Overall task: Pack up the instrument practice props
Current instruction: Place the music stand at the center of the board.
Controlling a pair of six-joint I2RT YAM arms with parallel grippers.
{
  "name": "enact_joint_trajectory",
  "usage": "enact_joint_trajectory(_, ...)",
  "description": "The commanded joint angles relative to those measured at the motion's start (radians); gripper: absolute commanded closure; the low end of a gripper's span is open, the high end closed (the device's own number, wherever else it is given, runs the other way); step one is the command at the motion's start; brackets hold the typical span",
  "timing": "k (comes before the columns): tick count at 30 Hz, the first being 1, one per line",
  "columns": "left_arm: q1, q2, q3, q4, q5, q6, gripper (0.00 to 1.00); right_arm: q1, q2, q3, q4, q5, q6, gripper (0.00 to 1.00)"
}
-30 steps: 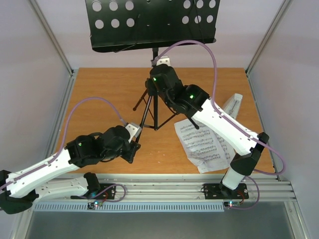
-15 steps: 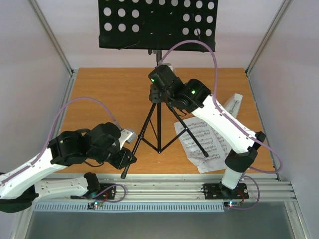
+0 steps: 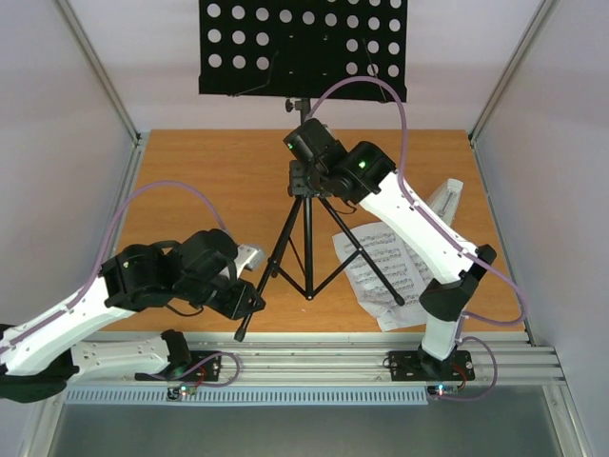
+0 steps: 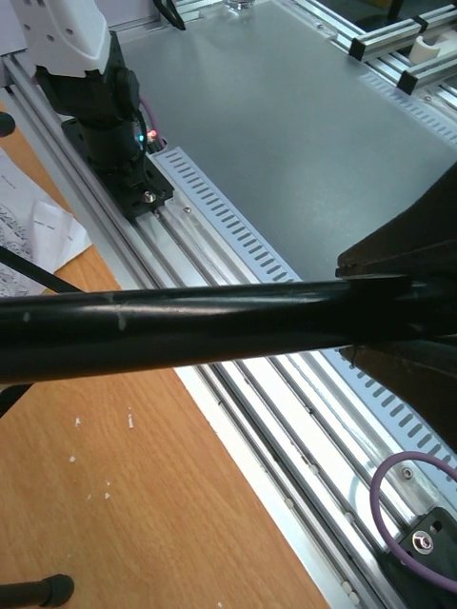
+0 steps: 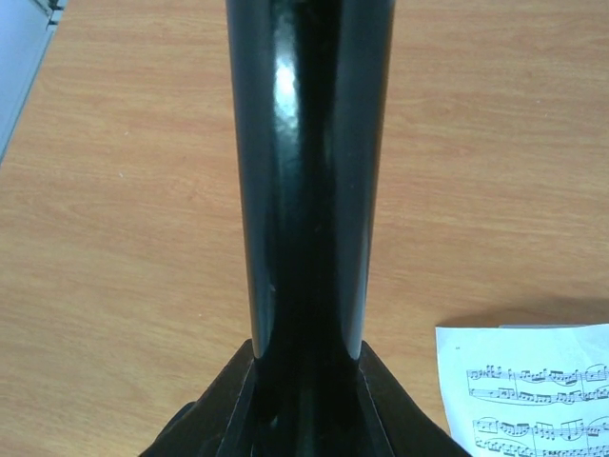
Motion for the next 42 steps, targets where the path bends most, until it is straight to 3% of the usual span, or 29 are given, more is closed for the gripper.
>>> enact_joint_trajectory(1,0.006,0.015,0.124,0.399,-0.103,0.172,1.00,0.008,0.069,0.084,-0.118,-0.255,-0.100,0.99)
enact_joint_trajectory(9,0.006,0.047,0.222,0.422,-0.028,0.143,1.00,-0.005,0.054,0.171,-0.214,-0.386,-0.153,0.99)
enact_joint_trajectory(14,0.006,0.053,0.214,0.422,0.004,0.121,1.00,-0.012,0.049,0.194,-0.320,-0.348,-0.169,0.99)
enact_joint_trajectory(21,0.006,0.013,0.091,0.490,-0.016,0.096,1.00,-0.018,-0.051,-0.080,-0.132,-0.376,-0.088,0.99)
enact_joint_trajectory(28,0.009,0.021,0.092,0.463,-0.095,0.140,1.00,-0.052,0.015,-0.064,-0.124,-0.380,-0.090,0.99)
enact_joint_trajectory(33,0.024,0.023,0.013,0.517,-0.180,0.173,1.00,-0.097,0.042,-0.077,-0.072,-0.388,-0.060,0.99)
enact_joint_trajectory(42,0.030,0.078,-0.105,0.610,-0.206,0.188,0.96,-0.134,0.089,-0.076,0.005,-0.385,-0.027,0.99)
